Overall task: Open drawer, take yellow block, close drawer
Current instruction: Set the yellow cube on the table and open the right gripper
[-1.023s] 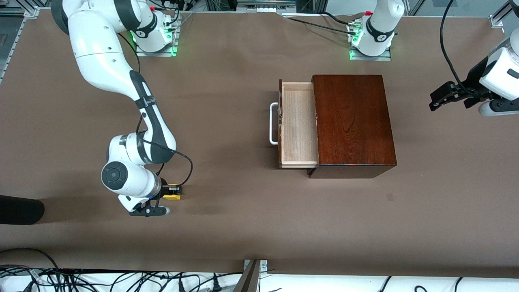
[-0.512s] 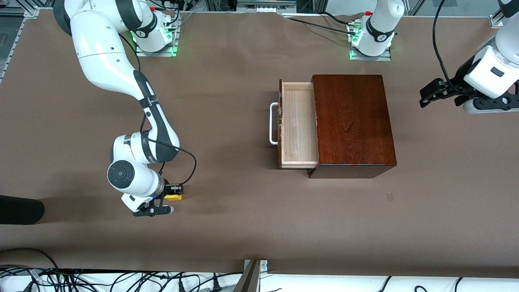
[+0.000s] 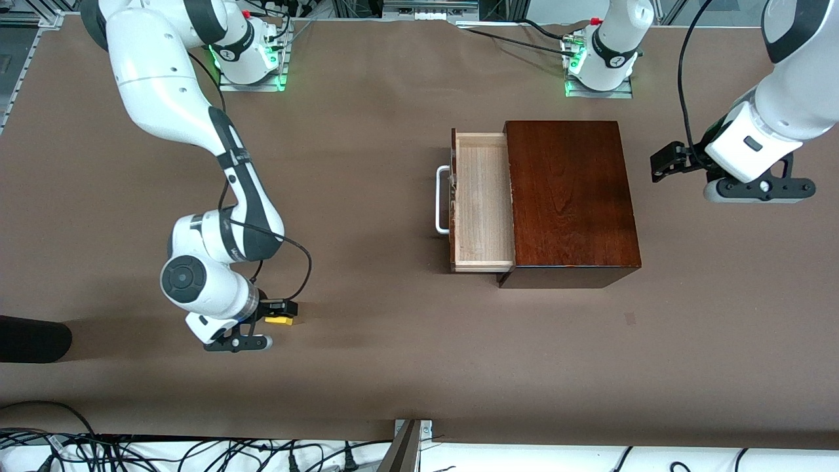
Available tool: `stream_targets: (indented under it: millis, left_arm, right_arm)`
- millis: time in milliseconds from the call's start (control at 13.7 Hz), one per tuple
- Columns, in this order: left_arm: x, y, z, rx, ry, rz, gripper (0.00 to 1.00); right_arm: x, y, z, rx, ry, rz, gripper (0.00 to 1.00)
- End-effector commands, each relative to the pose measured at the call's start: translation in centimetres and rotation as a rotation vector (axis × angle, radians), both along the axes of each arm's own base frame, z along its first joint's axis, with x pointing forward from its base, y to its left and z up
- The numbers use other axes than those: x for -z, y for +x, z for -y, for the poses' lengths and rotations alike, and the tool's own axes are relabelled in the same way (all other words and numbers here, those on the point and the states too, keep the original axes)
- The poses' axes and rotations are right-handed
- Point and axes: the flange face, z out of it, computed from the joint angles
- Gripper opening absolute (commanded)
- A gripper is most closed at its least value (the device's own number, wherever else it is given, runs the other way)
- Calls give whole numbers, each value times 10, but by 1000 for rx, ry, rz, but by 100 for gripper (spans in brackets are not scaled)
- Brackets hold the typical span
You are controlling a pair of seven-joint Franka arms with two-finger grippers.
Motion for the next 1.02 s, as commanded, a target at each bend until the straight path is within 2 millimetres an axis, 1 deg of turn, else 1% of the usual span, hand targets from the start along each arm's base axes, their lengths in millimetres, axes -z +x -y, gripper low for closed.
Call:
stream_targets:
  millis: [0, 73, 219, 292, 365, 439, 512, 585, 658, 731, 804, 877, 950]
  left_arm:
    - [-20, 0, 26, 3, -66, -13, 100]
    - [-21, 1, 39, -87, -56, -22, 100]
    - [-14, -2, 77, -248, -27, -54, 100]
    - [-5, -5, 96, -303, -10, -73, 100]
    - [-3, -7, 116, -354, -2, -80, 100]
    - [1, -6, 131, -426, 4, -92, 100]
    - [7, -7, 153, -481, 17, -104, 100]
    - [12, -8, 169, -550, 30, -116, 100]
    - [24, -12, 190, -623, 53, -140, 100]
    - [37, -21, 218, -690, 82, -160, 100]
    - [55, -23, 248, -753, 113, -172, 100]
    - [69, -21, 278, -793, 133, -164, 100]
    - [78, -17, 304, -861, 148, -148, 100]
  right_arm:
    - [-74, -8, 26, 44, -22, -18, 100]
    - [-100, -13, 39, 62, -38, -36, 100]
    - [-145, -24, 64, 93, -61, -53, 100]
    - [-163, -30, 78, 106, -66, -50, 100]
    - [-181, -38, 94, 108, -72, -46, 100]
    - [-196, -47, 106, 103, -73, -46, 100]
    - [-209, -55, 120, 98, -75, -51, 100]
    - [-222, -64, 133, 96, -76, -60, 100]
    - [-236, -73, 145, 103, -77, -65, 100]
    - [-246, -83, 155, 104, -76, -82, 100]
    - [-257, -94, 166, 100, -70, -85, 100]
    - [-265, -107, 179, 91, -61, -87, 100]
    - [-270, -121, 196, 74, -50, -87, 100]
